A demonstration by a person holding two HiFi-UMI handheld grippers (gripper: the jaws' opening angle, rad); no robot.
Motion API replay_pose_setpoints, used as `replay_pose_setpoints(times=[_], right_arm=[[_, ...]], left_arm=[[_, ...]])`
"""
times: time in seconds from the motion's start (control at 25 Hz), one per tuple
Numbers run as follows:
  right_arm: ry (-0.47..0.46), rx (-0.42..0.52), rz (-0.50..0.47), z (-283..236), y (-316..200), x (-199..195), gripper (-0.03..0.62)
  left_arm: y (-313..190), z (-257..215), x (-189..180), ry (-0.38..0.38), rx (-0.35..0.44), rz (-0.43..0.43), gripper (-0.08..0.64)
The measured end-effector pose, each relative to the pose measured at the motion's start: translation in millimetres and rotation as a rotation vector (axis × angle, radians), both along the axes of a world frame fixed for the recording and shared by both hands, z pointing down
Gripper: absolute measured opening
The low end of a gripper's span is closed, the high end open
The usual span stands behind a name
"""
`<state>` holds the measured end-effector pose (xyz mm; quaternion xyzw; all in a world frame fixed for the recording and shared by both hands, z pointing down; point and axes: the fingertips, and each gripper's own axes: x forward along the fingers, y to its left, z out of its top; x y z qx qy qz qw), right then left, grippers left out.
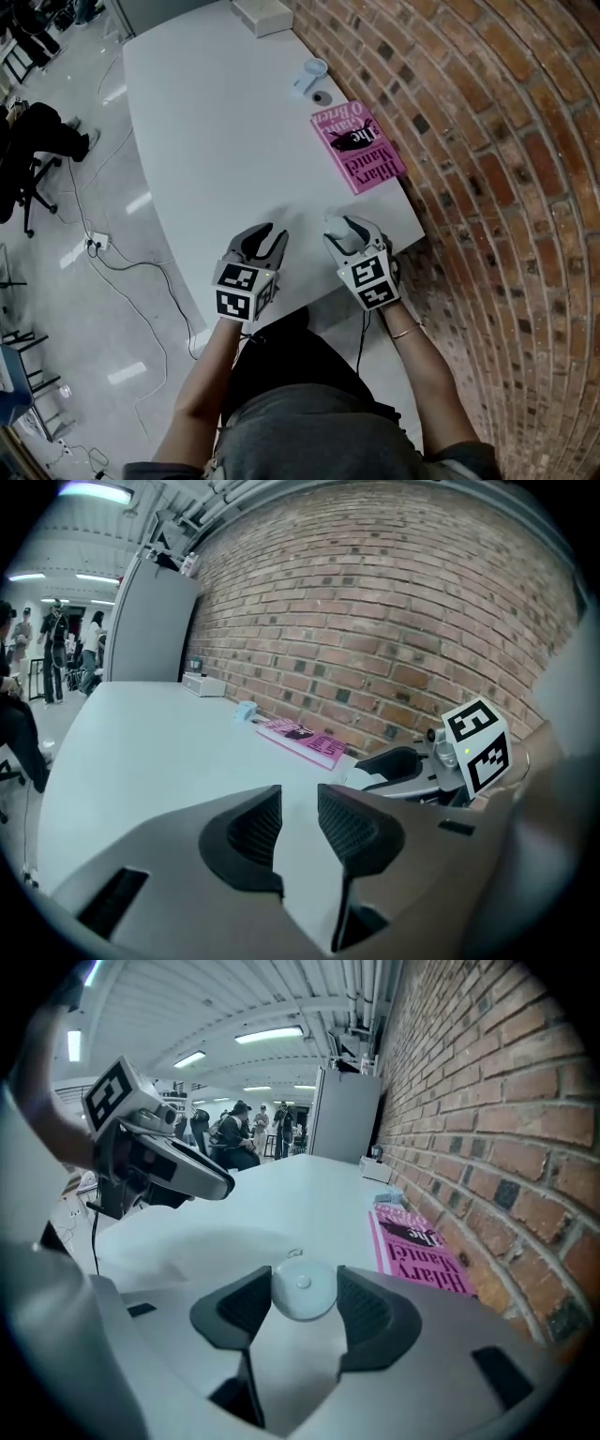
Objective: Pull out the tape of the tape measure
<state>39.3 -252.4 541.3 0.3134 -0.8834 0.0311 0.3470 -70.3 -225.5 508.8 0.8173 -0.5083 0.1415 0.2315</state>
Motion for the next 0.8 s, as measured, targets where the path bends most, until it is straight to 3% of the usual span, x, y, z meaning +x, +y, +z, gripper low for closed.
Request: replay_pose_setpoints(times=[0.32,0.8], right_arm=[[0.034,0.123,-0.04,-34,18,28,0.222],[0.076,0.198,-0.072,-63,47,57,0.222]], left_arm=[[-7,-22,48,-0.049,0.06,0.192,0.13],[9,-31,115,-0.147,0.103,0.489,0.13]])
